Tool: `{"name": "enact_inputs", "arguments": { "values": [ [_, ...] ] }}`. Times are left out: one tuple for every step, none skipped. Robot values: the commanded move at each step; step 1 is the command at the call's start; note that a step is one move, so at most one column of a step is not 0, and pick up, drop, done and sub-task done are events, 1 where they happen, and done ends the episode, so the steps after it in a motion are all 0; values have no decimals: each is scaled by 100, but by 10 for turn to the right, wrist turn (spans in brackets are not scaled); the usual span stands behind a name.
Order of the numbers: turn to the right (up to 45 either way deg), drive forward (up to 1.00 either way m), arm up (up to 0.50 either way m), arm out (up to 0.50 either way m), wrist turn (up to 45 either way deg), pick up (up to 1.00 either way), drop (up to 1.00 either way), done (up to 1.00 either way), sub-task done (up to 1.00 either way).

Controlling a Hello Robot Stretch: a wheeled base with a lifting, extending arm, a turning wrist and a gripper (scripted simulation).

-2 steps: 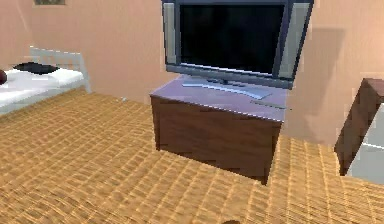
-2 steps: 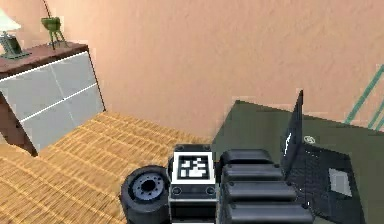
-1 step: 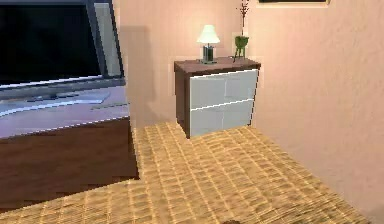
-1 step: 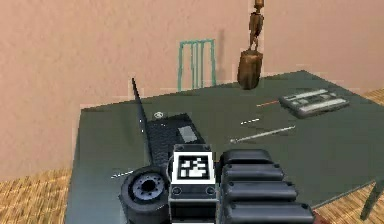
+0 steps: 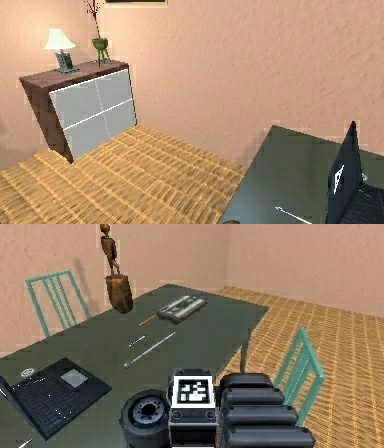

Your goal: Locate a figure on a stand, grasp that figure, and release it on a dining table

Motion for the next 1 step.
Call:
{"name": "enact_inputs", "arguments": {
  "values": [
    [0,0,0,48,0,0,0,0,0]
  ]
}}
